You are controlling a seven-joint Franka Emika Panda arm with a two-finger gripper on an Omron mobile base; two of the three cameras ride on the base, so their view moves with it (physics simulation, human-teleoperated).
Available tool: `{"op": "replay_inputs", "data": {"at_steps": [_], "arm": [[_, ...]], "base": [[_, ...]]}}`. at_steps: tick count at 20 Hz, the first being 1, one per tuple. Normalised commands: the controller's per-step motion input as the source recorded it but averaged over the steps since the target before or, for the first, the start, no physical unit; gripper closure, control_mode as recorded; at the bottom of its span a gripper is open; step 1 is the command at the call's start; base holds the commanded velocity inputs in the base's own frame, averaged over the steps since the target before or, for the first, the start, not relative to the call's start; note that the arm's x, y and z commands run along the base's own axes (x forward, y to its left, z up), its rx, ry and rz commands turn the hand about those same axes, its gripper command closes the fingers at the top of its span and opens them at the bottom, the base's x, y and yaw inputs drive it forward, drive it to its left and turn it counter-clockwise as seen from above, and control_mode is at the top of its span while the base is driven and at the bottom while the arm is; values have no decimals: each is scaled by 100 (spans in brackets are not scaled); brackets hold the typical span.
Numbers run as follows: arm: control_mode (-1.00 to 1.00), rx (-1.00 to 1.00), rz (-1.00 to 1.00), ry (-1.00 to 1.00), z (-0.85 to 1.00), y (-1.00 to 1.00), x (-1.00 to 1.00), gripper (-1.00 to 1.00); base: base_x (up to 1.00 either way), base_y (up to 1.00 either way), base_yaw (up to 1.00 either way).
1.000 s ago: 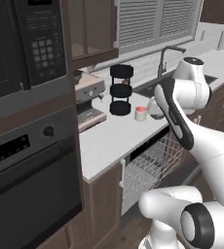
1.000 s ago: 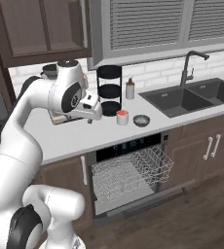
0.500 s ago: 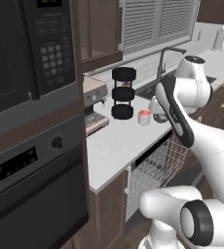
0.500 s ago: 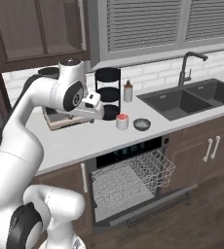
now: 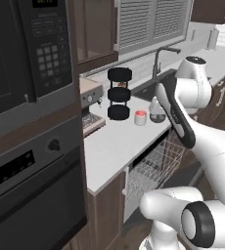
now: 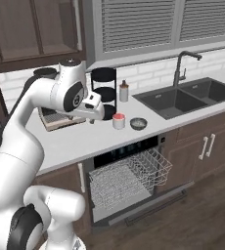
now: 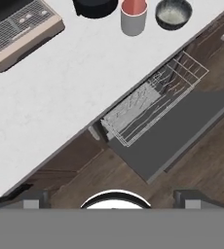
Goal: Pick up the cup and bowl from the counter, place them in the dishwasher, and close the dishwasher door.
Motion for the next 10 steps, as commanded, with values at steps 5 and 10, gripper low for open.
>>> {"op": "replay_inputs", "data": {"at_steps": [5, 10], "arm": [[100, 0, 0, 0, 0, 0, 0, -100], [100, 0, 0, 0, 0, 0, 0, -100]], "base": [[-53, -1, -19], [-31, 0, -11]]}}
